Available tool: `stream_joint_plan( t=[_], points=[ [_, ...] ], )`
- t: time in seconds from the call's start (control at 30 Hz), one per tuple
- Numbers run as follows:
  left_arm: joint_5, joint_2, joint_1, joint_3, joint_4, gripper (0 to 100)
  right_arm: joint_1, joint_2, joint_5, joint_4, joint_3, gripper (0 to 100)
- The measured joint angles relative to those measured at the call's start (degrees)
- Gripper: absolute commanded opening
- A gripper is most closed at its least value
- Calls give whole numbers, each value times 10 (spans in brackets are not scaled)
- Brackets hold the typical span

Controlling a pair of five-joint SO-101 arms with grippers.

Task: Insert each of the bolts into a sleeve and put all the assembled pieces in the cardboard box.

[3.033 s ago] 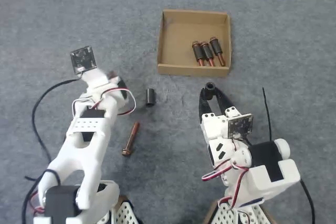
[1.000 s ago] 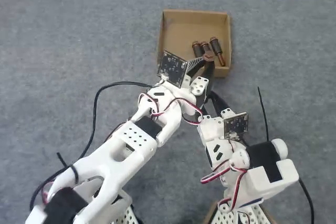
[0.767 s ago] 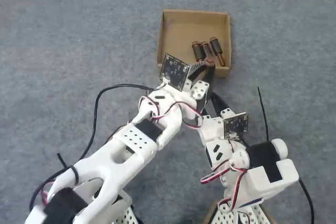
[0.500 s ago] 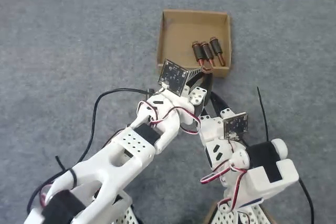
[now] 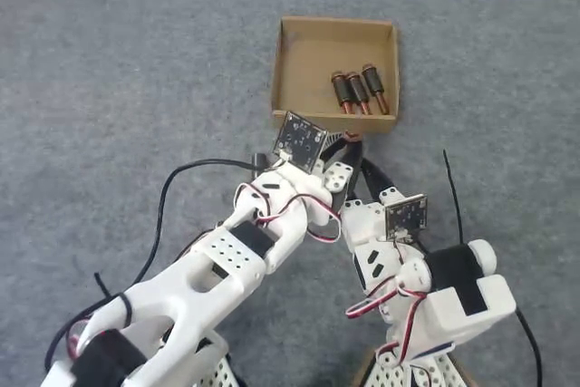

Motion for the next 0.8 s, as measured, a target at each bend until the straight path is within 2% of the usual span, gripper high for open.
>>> stream_joint_plan(
  t=[0.8],
  points=[
    [0,-10,1,53,-16,13,-1,0,0,0,0,7]
  ],
)
